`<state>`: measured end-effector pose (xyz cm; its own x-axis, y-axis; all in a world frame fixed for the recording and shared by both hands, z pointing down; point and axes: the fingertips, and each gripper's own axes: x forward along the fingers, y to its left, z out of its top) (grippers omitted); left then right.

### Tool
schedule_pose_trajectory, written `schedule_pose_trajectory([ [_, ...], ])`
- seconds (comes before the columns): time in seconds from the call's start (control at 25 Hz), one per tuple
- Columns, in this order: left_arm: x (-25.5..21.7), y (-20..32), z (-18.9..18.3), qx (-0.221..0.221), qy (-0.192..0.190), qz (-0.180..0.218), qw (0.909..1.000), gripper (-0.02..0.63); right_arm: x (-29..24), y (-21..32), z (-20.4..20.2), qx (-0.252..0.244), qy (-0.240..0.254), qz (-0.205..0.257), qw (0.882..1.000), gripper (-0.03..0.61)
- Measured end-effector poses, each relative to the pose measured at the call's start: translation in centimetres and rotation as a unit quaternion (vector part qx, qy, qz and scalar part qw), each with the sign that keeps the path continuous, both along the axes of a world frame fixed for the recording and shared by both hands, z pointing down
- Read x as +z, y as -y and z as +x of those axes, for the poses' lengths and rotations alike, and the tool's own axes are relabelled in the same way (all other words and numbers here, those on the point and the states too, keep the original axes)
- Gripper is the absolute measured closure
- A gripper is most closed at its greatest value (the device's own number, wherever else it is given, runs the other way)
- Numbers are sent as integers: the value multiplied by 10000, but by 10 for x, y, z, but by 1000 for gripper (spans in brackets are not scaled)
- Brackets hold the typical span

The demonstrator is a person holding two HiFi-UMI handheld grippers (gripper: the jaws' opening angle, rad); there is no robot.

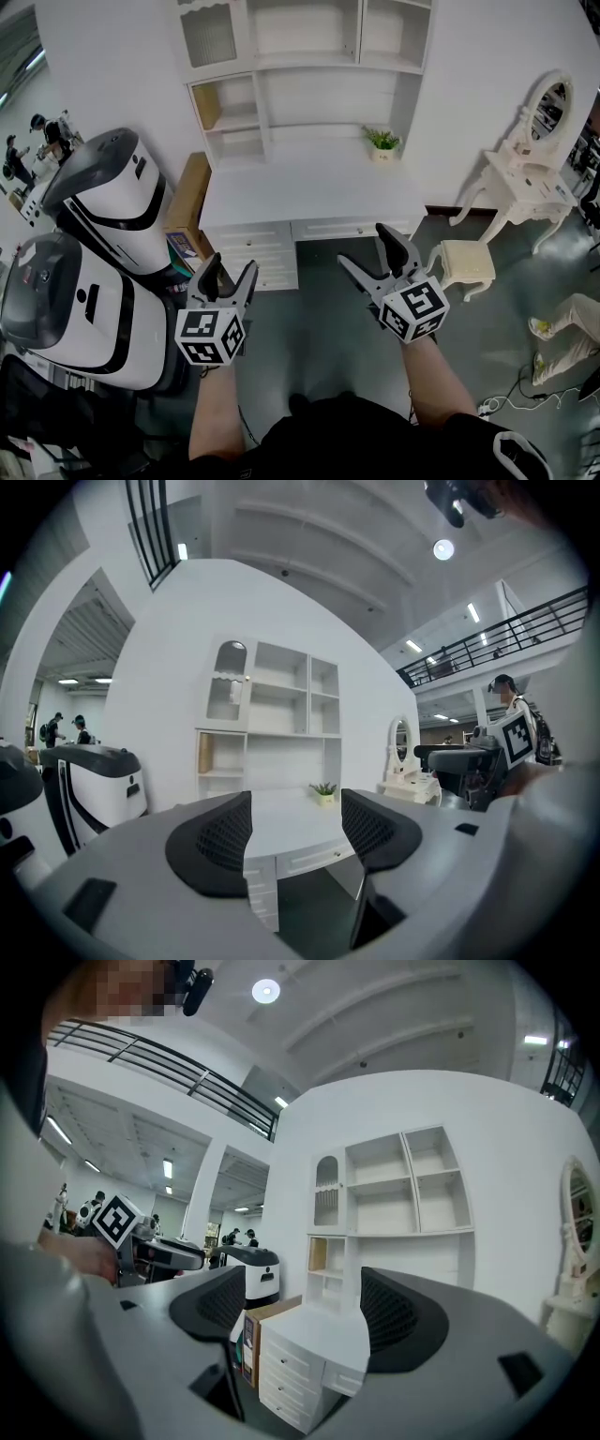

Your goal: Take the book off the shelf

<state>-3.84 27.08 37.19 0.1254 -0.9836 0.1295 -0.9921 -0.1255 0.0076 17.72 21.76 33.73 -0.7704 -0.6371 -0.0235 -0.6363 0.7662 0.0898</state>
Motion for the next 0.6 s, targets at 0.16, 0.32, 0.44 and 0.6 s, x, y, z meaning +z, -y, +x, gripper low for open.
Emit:
schedule_pose_trajectory([
  [0.16, 2, 2, -7, 4, -27, -16, 10000, 324, 1, 2, -9, -65, 89, -106, 9999, 196],
  [0.32, -2, -1, -20, 67, -9, 54, 10000, 324, 1, 0, -25, -136, 143, -163, 9997, 196],
  [0.44, -3, -8, -33, 125, 54, 76, 9999, 324, -1, -4, -40, -142, 211, -171, 9995, 196],
  [0.6, -2, -23, -58, 152, 127, 68, 9998, 325, -4, -14, -64, -158, 266, -145, 9994, 198],
])
